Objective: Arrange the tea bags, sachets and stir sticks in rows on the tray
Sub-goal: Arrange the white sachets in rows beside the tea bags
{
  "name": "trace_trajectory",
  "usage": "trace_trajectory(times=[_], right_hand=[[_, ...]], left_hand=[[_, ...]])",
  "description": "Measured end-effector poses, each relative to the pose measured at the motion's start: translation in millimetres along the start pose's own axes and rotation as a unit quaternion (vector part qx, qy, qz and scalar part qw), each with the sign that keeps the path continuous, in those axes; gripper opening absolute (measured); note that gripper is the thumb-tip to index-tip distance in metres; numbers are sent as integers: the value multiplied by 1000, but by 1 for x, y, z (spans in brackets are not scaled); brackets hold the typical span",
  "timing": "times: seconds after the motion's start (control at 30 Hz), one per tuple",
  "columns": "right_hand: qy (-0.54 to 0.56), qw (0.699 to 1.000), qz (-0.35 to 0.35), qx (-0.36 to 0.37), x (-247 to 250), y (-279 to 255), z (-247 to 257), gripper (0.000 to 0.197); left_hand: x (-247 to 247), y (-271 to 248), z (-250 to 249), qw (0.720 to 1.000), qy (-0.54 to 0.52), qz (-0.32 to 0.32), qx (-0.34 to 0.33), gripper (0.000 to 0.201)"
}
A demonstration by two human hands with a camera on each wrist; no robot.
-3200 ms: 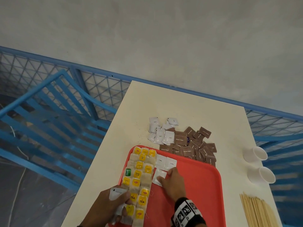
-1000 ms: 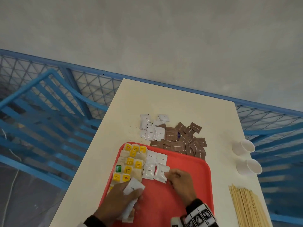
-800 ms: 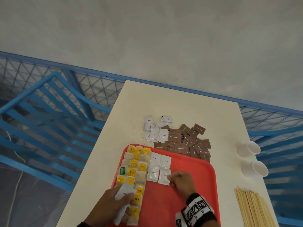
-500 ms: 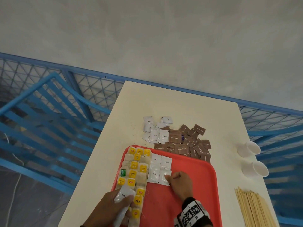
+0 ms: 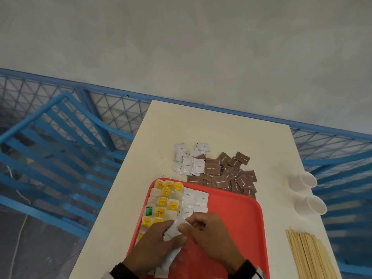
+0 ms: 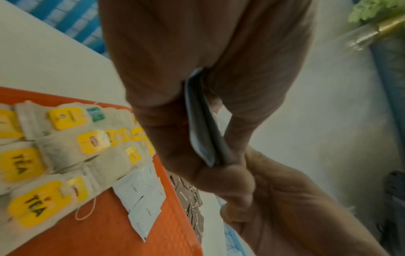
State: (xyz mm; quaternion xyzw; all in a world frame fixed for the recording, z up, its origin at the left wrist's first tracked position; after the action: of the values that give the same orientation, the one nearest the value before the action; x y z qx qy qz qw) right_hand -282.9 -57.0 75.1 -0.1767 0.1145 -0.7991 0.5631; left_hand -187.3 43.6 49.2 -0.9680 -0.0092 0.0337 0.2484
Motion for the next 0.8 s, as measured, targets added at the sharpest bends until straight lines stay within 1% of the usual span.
trace_trajectory(times=[0.03,0.1,0.13,0.2,0.27,0.33,0.4,0.47,0.57,0.6,0.67,0.73,0.8], right_hand=[[1,1000,-13,10,7,-2,1,13],[14,999,-34,12,23,-7,-1,11],[26,999,-34,5,28,-9,-4,10],[46,999,-23,-4,29,-13,-9,10],[68,998,-14,-12,25,-16,-14,12],[101,995,-17,-19,22,-17,-22,20],[139,989,-31,-30,20,-19,-30,28],[159,986,-26,-48,14,-21,-37,30],[141,988,9,-66,-4,-22,-42,19],[126,990,10,-64,-7,-21,-44,23],[114,991,-10,-66,-10,-18,-52,29],[121,989,-36,-75,-9,-14,-62,30],[125,985,-66,-94,-5,-10,-78,29]], left_hand=[[-3,1,-3,1000,13,6,-4,19],[-4,-1,-4,999,37,-4,-9,32],[-3,-2,-4,999,42,-13,-8,33],[-4,-6,-1,999,40,-17,7,28],[-10,-7,4,999,40,19,25,31],[-15,-9,9,997,47,44,33,39],[-13,-10,15,999,16,28,34,34],[-8,-11,23,999,-27,-8,41,26],[-10,-9,33,997,-57,-17,49,23],[-11,-8,36,997,-53,-16,54,20],[-9,-7,42,997,-40,-15,62,22],[-5,-7,49,996,-47,-11,72,28],[3,-10,58,995,-53,-9,85,27]])
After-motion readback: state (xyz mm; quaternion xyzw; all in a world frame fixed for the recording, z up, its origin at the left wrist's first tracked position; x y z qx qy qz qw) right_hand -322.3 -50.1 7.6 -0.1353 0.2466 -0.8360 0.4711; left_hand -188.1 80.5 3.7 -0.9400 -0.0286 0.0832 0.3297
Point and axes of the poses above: each hand's wrist, its own y-axis towards the middle knuckle, its own x-axis out of the back of the hand, z = x × y, the point moved 8 cm from there along y, towards the middle knuckle, and after that the axes turned 15 degrees about z, right-handed, at the moved point
